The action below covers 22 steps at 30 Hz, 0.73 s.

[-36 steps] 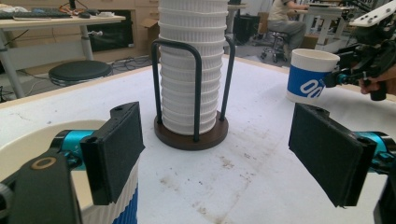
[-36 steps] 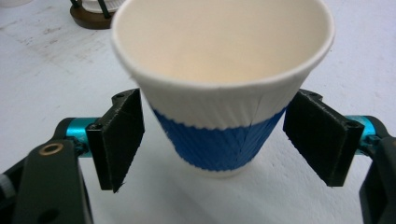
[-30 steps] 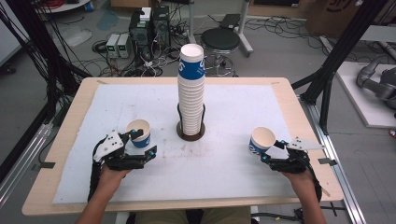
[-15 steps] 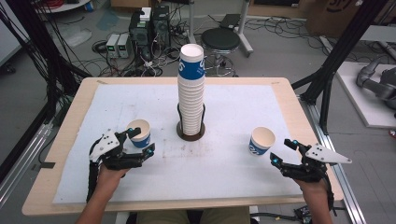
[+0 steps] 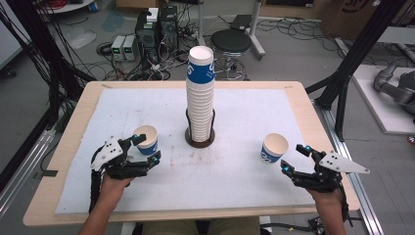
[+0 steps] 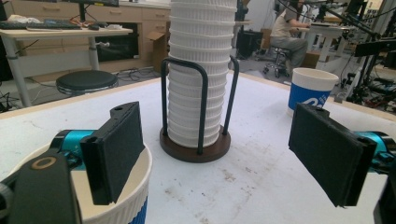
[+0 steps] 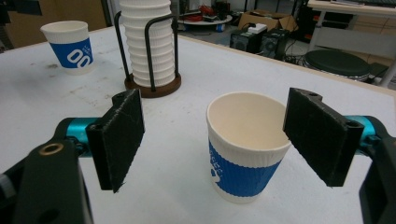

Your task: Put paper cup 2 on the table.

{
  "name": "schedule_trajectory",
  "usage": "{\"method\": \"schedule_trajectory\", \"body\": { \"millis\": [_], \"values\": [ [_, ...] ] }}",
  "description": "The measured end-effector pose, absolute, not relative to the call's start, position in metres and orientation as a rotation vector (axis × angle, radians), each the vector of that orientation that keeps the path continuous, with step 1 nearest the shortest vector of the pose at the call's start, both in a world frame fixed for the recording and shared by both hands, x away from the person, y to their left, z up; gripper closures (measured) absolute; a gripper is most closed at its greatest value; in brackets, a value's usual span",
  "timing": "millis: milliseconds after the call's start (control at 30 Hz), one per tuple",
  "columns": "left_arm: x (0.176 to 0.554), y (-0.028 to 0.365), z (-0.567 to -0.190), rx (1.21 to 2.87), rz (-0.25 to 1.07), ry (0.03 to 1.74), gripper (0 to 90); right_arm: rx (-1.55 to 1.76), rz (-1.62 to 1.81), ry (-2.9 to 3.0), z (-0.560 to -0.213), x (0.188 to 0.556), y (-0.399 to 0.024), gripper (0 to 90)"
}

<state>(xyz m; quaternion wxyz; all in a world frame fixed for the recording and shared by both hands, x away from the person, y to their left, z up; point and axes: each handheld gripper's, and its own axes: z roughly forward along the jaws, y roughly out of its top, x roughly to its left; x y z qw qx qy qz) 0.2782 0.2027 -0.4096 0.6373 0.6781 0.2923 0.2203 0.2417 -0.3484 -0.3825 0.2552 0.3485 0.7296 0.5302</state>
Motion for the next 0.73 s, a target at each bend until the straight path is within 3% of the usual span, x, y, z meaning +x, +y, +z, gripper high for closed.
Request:
{"method": "schedule_trajectory", "body": {
  "millis": [733],
  "values": [
    [0.2781,0.2024,-0.41,1.55,0.502,0.668,17.6,0.929,1.423,1.992,-0.3818,0.242,-0.3467,21.1]
  ]
}}
